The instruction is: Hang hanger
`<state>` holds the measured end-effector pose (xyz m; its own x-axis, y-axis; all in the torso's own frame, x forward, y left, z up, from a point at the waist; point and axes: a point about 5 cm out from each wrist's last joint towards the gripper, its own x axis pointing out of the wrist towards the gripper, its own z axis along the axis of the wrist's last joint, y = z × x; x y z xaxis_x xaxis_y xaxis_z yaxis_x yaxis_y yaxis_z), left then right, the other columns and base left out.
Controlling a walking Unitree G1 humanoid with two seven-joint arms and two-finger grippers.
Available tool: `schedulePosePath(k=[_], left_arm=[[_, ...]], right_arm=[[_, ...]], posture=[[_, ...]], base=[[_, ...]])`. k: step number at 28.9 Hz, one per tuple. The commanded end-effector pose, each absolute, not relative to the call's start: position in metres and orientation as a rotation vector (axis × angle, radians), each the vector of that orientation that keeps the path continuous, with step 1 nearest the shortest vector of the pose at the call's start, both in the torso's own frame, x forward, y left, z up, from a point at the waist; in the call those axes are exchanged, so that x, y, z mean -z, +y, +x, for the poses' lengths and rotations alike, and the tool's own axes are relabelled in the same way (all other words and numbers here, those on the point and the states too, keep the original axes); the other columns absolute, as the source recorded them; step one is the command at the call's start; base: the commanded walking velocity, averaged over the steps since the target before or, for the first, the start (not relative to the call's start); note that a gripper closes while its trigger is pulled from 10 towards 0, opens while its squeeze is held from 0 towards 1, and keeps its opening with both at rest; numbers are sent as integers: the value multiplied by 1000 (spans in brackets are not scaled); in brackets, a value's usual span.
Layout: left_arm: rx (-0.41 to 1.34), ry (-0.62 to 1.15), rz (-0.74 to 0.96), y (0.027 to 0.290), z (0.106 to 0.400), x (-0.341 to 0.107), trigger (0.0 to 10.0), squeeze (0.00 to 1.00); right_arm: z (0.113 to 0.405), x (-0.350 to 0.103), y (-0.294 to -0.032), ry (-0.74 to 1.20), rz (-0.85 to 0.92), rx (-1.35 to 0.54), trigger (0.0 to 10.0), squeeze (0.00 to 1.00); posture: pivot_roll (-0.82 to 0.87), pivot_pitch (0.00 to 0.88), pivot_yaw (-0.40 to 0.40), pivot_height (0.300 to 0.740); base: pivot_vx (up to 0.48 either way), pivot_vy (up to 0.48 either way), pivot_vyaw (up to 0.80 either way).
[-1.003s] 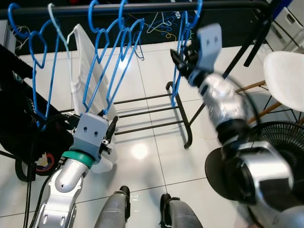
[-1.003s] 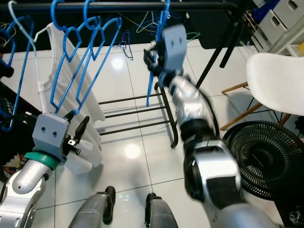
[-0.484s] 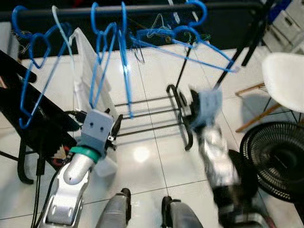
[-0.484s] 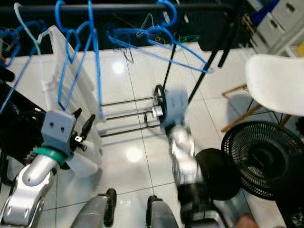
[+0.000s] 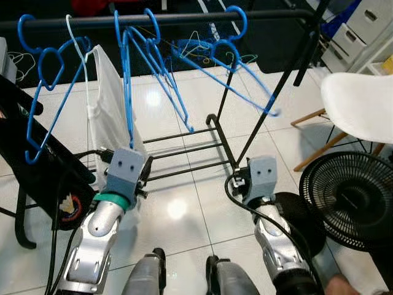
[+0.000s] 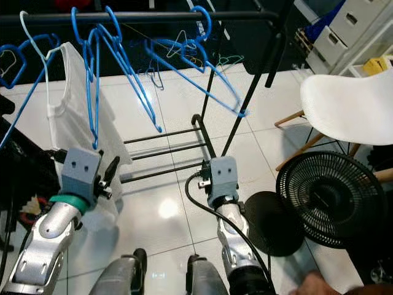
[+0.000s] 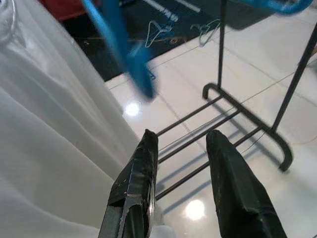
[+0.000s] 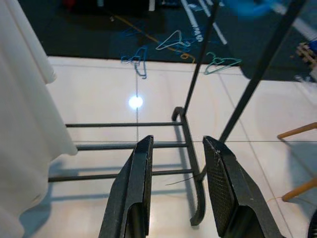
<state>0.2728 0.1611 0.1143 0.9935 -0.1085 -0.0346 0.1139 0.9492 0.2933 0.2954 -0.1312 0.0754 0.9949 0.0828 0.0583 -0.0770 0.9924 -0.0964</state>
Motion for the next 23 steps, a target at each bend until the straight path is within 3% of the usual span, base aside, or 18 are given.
schedulePosePath(k=[1,9,20,23], left_arm=[[102,33,324,163,272,-108,10000,0],[50,15,434,164,279,-102,10000,0],[32,24,228,157,286,-102,10000,0],[72,56,303,157,283,-86,10000,0]], right_arm=[[294,-78,-130,-75,-104,-75,10000,0],[290,-119,-112,-244,-116,-113,10000,0],[287,-97,-128,-163,-140,-54,10000,0],[288,-78,-130,-96,-195,-81,10000,0]], posture=[[38,110,8,733],[13,58,17,733],[1,0,6,733],[-5,0,3,733]], base=[[0,0,0],[0,0,0],[0,0,0],[0,0,0]])
